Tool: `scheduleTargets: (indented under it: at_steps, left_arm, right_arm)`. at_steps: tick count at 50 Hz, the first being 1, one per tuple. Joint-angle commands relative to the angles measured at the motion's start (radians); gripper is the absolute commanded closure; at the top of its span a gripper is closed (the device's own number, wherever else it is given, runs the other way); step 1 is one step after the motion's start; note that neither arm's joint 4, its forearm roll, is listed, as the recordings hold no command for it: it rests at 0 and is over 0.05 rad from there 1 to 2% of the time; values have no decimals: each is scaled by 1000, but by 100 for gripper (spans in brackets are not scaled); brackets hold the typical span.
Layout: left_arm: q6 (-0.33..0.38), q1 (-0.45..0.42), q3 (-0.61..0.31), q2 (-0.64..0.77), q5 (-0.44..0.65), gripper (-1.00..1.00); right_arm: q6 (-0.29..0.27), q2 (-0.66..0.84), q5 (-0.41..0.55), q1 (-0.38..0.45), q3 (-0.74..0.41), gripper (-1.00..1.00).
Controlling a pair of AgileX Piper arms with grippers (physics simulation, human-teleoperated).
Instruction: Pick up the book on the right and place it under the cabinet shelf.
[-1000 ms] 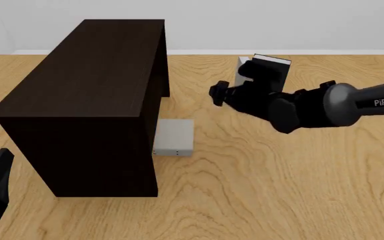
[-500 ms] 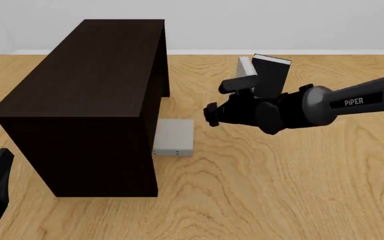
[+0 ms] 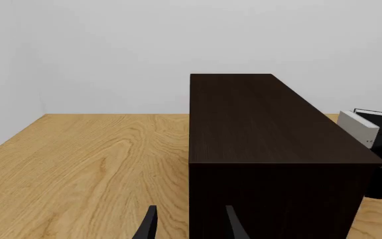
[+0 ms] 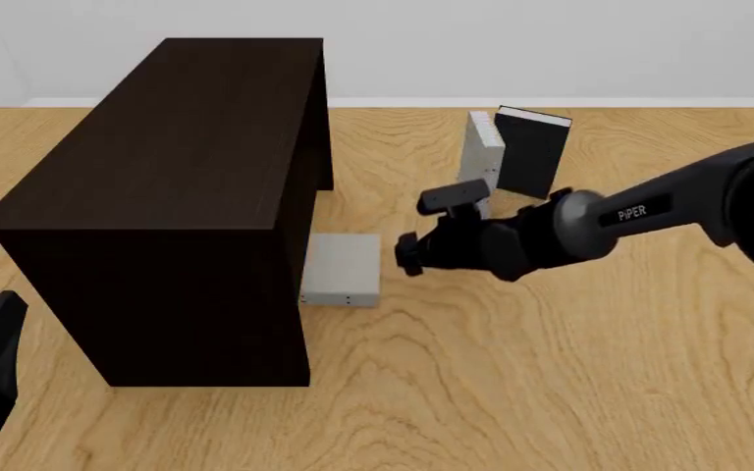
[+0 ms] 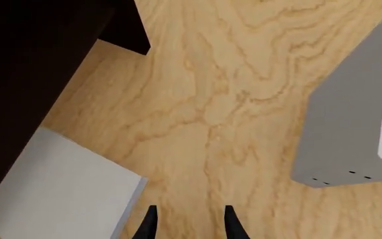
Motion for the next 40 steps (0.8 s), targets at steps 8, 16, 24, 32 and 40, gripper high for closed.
scheduleTargets:
  at_steps: [8, 16, 24, 32, 40]
  left_arm:
    - [0, 0, 0, 0, 0, -100]
    - [0, 0, 0, 0, 0, -100]
    - [0, 0, 0, 0, 0, -100]
    - [0, 0, 0, 0, 0, -100]
    - [0, 0, 0, 0, 0, -100]
  right_arm:
    - [3, 46, -8, 18, -16, -100]
    - [4, 59, -6, 43, -33, -100]
    - [11, 70, -12, 61, -36, -100]
    - [21, 75, -11, 87, -45, -100]
    - [25, 72, 0, 108, -65, -100]
